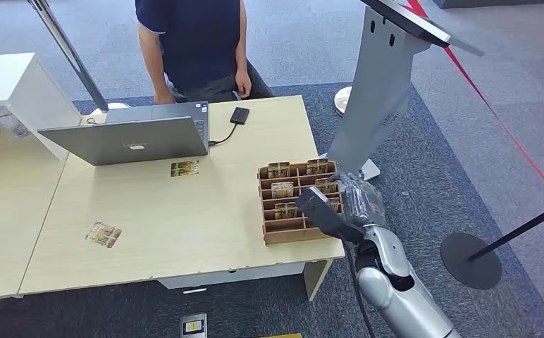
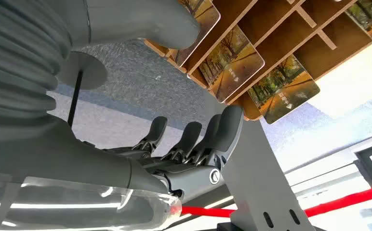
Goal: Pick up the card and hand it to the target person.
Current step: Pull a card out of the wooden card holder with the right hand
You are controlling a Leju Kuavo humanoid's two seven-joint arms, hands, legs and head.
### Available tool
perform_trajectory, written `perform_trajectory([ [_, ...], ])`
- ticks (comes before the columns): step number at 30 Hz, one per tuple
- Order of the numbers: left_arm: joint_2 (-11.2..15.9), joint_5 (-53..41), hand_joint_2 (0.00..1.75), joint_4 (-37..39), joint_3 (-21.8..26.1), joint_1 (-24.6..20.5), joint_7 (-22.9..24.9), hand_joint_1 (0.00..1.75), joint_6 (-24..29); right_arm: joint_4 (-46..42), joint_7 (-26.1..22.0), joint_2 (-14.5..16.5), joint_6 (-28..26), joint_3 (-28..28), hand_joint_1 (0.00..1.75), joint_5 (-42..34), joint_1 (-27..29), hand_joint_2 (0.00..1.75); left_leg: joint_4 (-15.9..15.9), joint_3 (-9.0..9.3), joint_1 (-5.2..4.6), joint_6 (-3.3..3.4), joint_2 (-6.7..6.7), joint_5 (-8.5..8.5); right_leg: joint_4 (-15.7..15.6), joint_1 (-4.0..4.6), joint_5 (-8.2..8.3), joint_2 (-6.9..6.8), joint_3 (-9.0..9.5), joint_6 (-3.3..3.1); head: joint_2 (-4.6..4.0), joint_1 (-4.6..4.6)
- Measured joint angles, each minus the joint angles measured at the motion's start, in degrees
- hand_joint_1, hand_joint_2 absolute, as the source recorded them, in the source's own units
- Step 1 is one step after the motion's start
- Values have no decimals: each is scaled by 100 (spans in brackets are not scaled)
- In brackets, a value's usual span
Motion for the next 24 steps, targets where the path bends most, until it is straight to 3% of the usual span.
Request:
perform_trajectory([
  [17, 0, -46, 0, 0, 0, -3, -2, 0, -29, 386, 37, 13, -3, -110, 85, 38, -9, 175, 0, 1, 0, 0, 0, 0, 0, 0, 0, 0, 0, 0, 0, -1],
  [24, 0, -92, 0, 0, -5, -6, -8, 0, -37, 511, 70, 25, -11, -131, 79, 101, -34, 175, 0, 1, 0, 0, 0, 0, 0, 0, 0, 0, 0, 0, 0, -1],
])
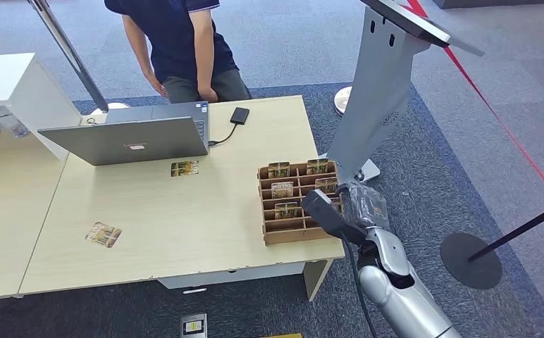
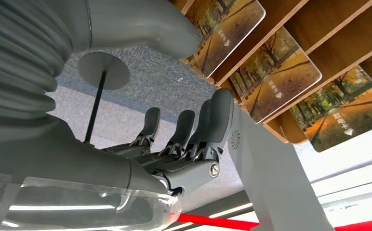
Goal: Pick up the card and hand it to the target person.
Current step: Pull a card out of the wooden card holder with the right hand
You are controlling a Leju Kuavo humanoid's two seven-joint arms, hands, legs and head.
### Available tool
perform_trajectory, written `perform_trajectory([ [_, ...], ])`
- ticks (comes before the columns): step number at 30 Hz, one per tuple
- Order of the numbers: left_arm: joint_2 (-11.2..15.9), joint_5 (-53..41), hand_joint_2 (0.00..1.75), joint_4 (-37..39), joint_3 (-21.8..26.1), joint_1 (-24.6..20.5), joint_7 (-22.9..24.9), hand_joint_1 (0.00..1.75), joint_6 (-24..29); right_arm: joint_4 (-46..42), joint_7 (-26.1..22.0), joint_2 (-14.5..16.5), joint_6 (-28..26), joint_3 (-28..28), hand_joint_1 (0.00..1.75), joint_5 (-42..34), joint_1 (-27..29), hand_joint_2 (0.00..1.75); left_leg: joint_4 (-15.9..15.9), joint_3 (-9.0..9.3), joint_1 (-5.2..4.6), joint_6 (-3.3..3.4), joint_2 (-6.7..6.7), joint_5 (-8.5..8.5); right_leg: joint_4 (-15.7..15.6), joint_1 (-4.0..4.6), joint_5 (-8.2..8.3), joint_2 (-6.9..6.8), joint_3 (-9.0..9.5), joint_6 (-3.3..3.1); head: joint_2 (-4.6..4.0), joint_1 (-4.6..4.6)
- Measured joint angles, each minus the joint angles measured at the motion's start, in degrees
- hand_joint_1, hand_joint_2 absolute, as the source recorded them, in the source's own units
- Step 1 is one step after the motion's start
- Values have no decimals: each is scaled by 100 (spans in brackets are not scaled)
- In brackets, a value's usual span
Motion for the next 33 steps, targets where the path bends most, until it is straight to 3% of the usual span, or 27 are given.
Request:
perform_trajectory([
  [6, 0, -16, 0, 0, -10, -4, -9, 0, 0, 106, 0, 23, -5, -5, 69, 0, -43, 175, 0, 0, 0, 0, 0, 0, 0, 0, 0, 0, 0, 0, 0, 1],
  [12, 0, -34, 0, 0, -29, -8, -9, 0, 0, 205, -32, 64, 2, -6, 85, 11, -90, 175, 0, 0, 0, 0, 0, 0, 0, 0, 0, 0, 1, 0, 0, 0],
  [33, 0, -66, 0, 0, -119, -13, -2, 0, -30, 480, -83, 185, 25, -1, 80, 34, -130, 175, 0, 8, 0, 1, 0, 2, 0, 0, 0, 0, 8, 0, 0, 1],
])
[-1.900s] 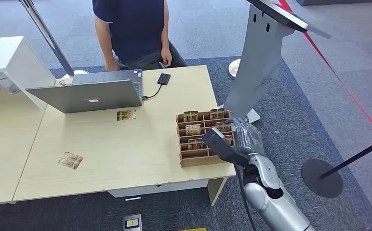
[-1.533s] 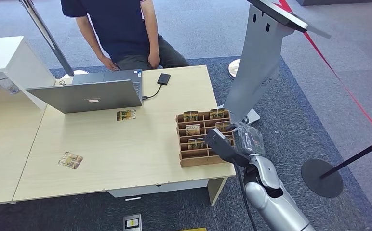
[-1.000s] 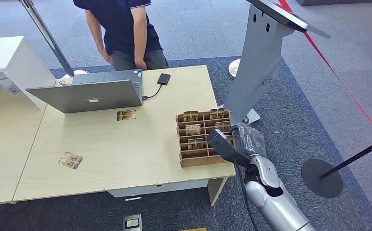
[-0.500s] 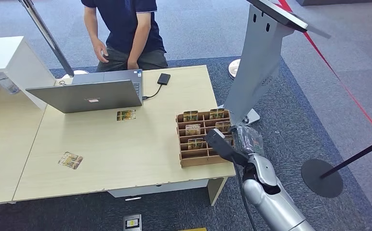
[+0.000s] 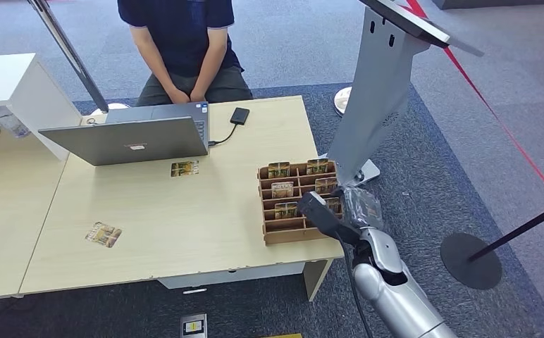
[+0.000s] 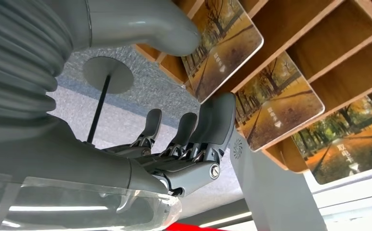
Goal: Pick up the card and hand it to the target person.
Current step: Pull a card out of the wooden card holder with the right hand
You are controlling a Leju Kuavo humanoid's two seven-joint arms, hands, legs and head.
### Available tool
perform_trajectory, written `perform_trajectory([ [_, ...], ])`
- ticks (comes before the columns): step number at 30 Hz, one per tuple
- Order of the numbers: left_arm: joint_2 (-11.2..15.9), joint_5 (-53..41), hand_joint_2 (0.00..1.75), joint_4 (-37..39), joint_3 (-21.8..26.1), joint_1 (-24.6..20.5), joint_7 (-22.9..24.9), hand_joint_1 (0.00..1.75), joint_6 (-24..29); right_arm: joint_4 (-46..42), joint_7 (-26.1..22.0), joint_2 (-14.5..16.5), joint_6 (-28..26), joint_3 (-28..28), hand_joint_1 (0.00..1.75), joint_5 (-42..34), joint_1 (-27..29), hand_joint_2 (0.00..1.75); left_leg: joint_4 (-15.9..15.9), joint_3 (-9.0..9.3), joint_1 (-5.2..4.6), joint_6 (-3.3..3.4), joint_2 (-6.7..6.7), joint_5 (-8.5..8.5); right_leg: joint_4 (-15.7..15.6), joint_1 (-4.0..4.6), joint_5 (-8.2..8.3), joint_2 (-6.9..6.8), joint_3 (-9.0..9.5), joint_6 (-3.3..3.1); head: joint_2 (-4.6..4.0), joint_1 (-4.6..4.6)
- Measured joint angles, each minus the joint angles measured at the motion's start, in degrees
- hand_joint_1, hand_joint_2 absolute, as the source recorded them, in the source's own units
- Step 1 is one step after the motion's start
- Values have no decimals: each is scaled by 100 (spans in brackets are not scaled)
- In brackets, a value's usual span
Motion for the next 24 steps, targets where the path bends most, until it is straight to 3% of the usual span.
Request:
perform_trajectory([
  [16, 0, 21, 0, 0, -3, 0, 43, 0, -10, 136, -36, 53, -45, 9, 85, 2, -15, 175, 0, 0, 0, 1, 0, 1, 0, 0, 0, 0, 1, 0, 0, 0],
  [24, 0, 12, 0, 0, -3, -1, 41, 0, -10, 236, -61, 65, -78, 15, 99, 1, -71, 175, 0, 0, 0, 1, 0, 1, 0, 0, 0, 0, 0, 0, 0, -1],
])
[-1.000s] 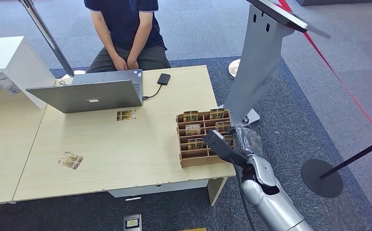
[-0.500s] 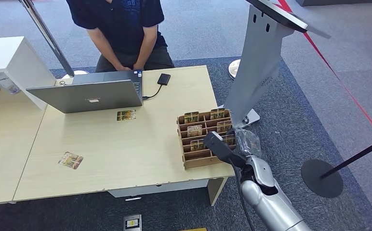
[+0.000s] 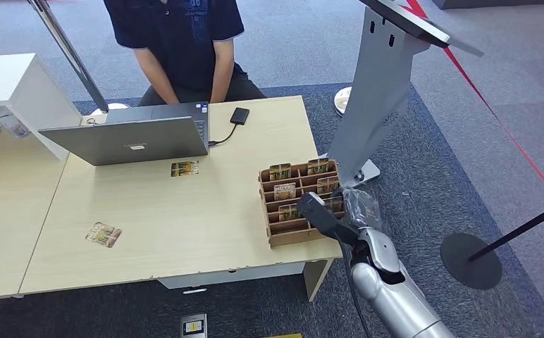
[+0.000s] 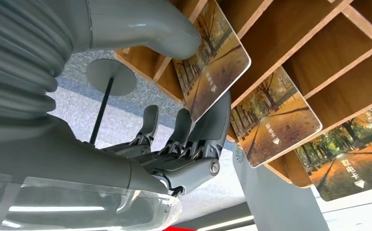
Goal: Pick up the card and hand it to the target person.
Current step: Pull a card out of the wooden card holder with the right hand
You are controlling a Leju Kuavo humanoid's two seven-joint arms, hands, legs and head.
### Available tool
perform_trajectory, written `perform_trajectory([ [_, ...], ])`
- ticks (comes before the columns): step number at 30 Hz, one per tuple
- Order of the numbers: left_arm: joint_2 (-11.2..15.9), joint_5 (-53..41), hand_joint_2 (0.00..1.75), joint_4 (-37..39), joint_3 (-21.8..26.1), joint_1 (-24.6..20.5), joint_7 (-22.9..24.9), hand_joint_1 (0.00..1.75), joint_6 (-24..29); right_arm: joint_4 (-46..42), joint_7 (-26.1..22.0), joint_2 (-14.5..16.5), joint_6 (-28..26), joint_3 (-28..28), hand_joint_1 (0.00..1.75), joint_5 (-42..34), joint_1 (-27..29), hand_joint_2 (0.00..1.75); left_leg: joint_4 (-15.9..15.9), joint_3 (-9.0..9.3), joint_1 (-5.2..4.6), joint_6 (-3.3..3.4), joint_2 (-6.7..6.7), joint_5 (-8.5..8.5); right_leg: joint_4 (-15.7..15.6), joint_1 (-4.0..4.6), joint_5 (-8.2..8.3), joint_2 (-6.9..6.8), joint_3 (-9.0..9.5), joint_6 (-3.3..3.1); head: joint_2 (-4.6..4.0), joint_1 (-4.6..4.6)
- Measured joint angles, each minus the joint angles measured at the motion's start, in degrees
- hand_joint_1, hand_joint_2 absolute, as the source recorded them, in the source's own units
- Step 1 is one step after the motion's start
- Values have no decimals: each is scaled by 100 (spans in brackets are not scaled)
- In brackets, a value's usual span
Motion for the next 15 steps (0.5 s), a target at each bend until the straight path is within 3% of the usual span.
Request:
perform_trajectory([
  [3, 0, -1, 0, 0, -3, 0, 0, 0, -2, 38, -2, 0, -21, 2, 132, -6, -21, 175, 0, 0, 0, 0, 0, 0, 0, 0, 0, 0, 0, 0, 0, 0],
  [6, 0, -3, 0, 0, -4, -1, 0, 0, -3, 57, -3, -1, -48, 2, 154, -26, -29, 175, 0, 1, 0, 0, 0, 0, 0, 0, 0, 0, 0, 0, 0, 0],
  [9, 0, -7, 0, 0, -4, -1, 0, 0, -9, 57, -16, 6, -67, 5, 157, -60, -27, 175, 0, 1, 0, 0, 0, 0, 0, 0, 0, 0, 0, 0, 0, 0],
  [15, 0, -18, 0, 0, -4, -2, 0, 0, -10, 57, -31, 54, -116, 11, 147, -125, -25, 175, 0, 4, 0, -1, 1, 1, 0, 0, 1, 0, 3, -1, 0, 0],
])
